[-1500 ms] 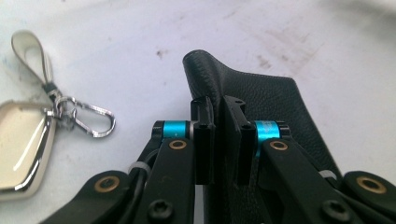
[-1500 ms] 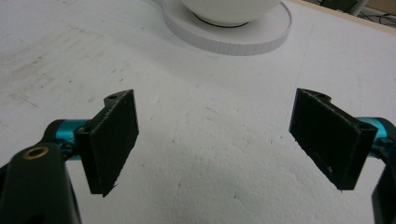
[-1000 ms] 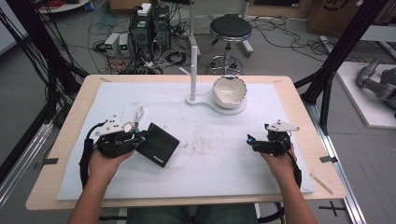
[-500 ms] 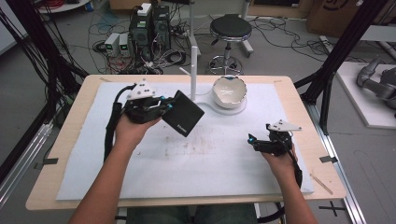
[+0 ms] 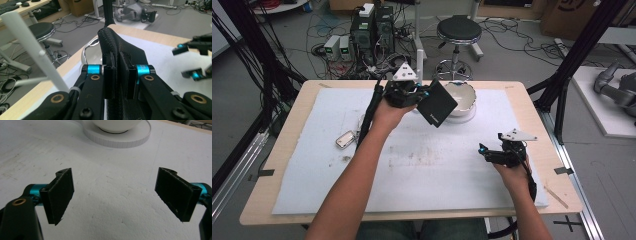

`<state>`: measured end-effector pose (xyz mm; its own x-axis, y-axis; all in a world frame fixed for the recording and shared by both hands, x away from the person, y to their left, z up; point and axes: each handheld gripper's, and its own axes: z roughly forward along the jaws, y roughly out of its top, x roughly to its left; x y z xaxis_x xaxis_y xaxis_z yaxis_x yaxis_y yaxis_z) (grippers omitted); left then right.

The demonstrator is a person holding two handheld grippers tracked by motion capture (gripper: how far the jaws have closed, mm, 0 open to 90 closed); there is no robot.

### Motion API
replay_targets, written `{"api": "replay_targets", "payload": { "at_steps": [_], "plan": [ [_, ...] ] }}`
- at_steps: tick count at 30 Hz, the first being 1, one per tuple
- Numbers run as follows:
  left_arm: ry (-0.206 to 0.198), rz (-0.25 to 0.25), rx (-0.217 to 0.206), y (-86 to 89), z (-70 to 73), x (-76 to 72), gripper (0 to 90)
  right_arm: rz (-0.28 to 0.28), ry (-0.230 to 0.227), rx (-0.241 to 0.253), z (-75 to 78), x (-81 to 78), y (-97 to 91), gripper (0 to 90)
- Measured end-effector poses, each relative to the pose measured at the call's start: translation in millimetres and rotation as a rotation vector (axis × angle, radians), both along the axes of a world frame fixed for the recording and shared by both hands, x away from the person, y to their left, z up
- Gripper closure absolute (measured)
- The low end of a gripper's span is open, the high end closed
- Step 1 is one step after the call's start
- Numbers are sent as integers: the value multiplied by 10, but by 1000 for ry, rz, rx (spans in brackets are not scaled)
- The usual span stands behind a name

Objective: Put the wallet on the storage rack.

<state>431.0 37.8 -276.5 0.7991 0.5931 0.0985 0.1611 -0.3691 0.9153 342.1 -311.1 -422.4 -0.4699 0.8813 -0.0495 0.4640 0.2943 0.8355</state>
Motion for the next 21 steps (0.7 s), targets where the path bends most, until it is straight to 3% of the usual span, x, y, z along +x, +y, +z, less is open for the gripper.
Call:
{"api": "replay_targets", "payload": {
  "at_steps": [4,9,14,21],
  "plan": [
    [12,2,-29,-224,-12,200,826,4,4,2,-11,0,5,157],
    [22,11,-26,-446,-15,402,826,3,2,7,-10,-5,-3,157],
    [21,16,-6,-597,-45,556,826,1,5,10,-17,0,-16,157],
    [14,42,-5,-680,-86,748,826,0,8,10,-28,17,-28,157]
  ]
}}
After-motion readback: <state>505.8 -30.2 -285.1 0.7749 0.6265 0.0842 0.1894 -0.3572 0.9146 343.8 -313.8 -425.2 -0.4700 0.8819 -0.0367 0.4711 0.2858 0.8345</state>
